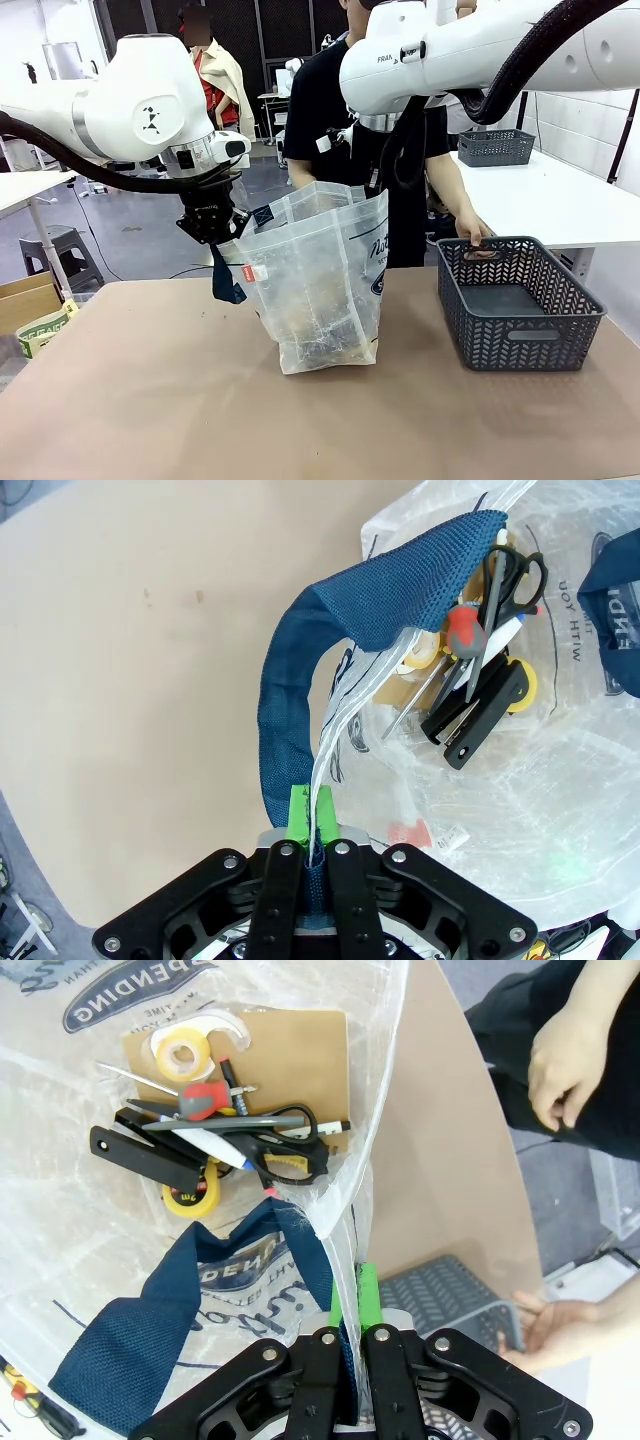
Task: Transfer purchased items from the store into the shopping bag.
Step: Move the Reusable shopping bag to the right side of the table.
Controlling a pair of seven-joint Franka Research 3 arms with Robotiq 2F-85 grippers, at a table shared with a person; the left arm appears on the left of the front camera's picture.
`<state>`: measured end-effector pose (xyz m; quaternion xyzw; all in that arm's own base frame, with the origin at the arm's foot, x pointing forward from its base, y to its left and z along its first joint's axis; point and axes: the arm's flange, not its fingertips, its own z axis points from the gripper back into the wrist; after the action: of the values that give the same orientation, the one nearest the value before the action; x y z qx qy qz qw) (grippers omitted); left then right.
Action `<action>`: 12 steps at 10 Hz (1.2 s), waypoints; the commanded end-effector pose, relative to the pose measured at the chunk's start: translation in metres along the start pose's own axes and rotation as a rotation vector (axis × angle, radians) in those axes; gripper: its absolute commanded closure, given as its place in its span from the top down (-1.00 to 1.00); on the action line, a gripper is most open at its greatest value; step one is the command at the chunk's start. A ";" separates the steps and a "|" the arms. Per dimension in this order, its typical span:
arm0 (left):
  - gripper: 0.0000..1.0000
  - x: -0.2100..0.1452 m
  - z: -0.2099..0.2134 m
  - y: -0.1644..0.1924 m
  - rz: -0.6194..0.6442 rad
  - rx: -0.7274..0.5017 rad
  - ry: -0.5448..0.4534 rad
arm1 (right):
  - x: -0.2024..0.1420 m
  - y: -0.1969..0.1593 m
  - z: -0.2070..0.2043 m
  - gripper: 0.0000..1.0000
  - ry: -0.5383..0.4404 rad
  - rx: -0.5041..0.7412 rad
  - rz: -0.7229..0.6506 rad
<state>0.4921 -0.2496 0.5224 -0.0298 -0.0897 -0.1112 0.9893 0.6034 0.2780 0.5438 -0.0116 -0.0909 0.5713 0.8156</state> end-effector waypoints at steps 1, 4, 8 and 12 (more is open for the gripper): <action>-1.00 0.000 0.002 0.001 0.009 -0.005 -0.001 | -0.001 0.000 0.001 -1.00 -0.001 -0.003 -0.006; -1.00 0.000 0.000 0.000 0.000 0.000 0.000 | 0.000 0.000 0.000 -1.00 0.000 0.000 0.000; -1.00 0.024 0.014 -0.027 0.103 -0.105 -0.020 | 0.016 0.020 0.009 -1.00 -0.041 -0.028 -0.243; -1.00 0.024 0.016 -0.031 0.106 -0.122 -0.013 | 0.021 0.019 0.006 -1.00 -0.022 -0.016 -0.313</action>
<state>0.5093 -0.2862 0.5414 -0.1052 -0.0821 -0.0599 0.9893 0.5901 0.3058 0.5494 -0.0005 -0.1040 0.4196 0.9017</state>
